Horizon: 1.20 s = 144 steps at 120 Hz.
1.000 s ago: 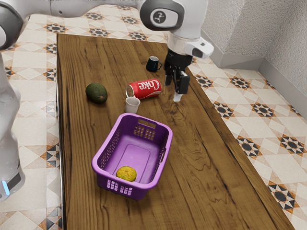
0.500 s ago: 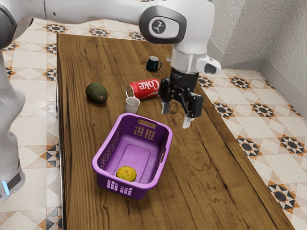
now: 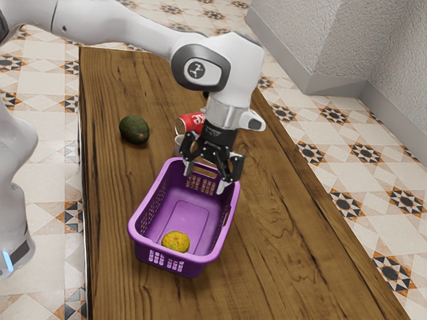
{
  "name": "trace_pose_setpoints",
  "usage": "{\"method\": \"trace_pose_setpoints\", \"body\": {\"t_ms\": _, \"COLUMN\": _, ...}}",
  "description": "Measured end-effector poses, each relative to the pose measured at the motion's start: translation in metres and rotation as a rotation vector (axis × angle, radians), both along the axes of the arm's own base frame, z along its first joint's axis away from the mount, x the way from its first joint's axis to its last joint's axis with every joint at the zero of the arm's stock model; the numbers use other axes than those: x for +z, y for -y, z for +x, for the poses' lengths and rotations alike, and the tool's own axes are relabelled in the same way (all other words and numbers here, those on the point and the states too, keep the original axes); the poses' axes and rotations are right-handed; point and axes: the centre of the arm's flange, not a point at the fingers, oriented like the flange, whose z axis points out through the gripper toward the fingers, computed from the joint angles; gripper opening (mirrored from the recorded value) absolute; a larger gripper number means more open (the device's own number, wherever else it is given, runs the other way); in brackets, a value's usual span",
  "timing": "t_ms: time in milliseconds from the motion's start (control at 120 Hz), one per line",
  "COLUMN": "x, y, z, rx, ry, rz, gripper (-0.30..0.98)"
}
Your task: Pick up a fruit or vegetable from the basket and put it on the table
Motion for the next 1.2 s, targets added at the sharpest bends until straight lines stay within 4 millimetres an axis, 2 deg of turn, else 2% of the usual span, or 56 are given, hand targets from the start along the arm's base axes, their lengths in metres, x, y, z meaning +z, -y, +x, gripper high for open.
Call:
{"method": "trace_pose_setpoints", "body": {"t_ms": 100, "x": 0.011, "y": 0.013, "z": -0.011, "rx": -0.009, "ry": 0.031, "rz": -0.011, "gripper": 0.69}}
{"method": "trace_pose_setpoints", "body": {"t_ms": 375, "x": 0.01, "y": 0.049, "z": -0.023, "rx": -0.017, "ry": 0.05, "rz": -0.009, "gripper": 0.69}}
{"method": "trace_pose_setpoints", "body": {"t_ms": 450, "x": 0.014, "y": 0.07, "z": -0.033, "rx": -0.057, "ry": 0.069, "rz": 0.014, "gripper": 0.69}}
{"method": "trace_pose_setpoints", "body": {"t_ms": 533, "x": 0.025, "y": 0.089, "z": -0.048, "rx": -0.116, "ry": 0.126, "rz": 0.077, "gripper": 0.69}}
{"method": "trace_pose_setpoints", "body": {"t_ms": 658, "x": 0.041, "y": 0.091, "z": -0.06, "rx": -0.148, "ry": 0.206, "rz": 0.186, "gripper": 0.69}}
{"method": "trace_pose_setpoints", "body": {"t_ms": 750, "x": 0.054, "y": 0.106, "z": -0.074, "rx": -0.155, "ry": 0.237, "rz": 0.217, "gripper": 0.69}}
{"method": "trace_pose_setpoints", "body": {"t_ms": 800, "x": 0.05, "y": 0.106, "z": -0.071, "rx": -0.122, "ry": 0.222, "rz": 0.226, "gripper": 0.69}}
{"method": "trace_pose_setpoints", "body": {"t_ms": 867, "x": 0.043, "y": 0.091, "z": -0.06, "rx": -0.049, "ry": 0.192, "rz": 0.238, "gripper": 0.69}}
{"method": "trace_pose_setpoints", "body": {"t_ms": 967, "x": 0.043, "y": 0.075, "z": -0.066, "rx": 0.022, "ry": 0.171, "rz": 0.241, "gripper": 0.69}}
{"method": "trace_pose_setpoints", "body": {"t_ms": 1100, "x": 0.041, "y": 0.072, "z": -0.071, "rx": 0.103, "ry": 0.133, "rz": 0.242, "gripper": 0.69}}
{"method": "trace_pose_setpoints", "body": {"t_ms": 1200, "x": 0.04, "y": 0.082, "z": -0.078, "rx": 0.151, "ry": 0.108, "rz": 0.23, "gripper": 0.69}}
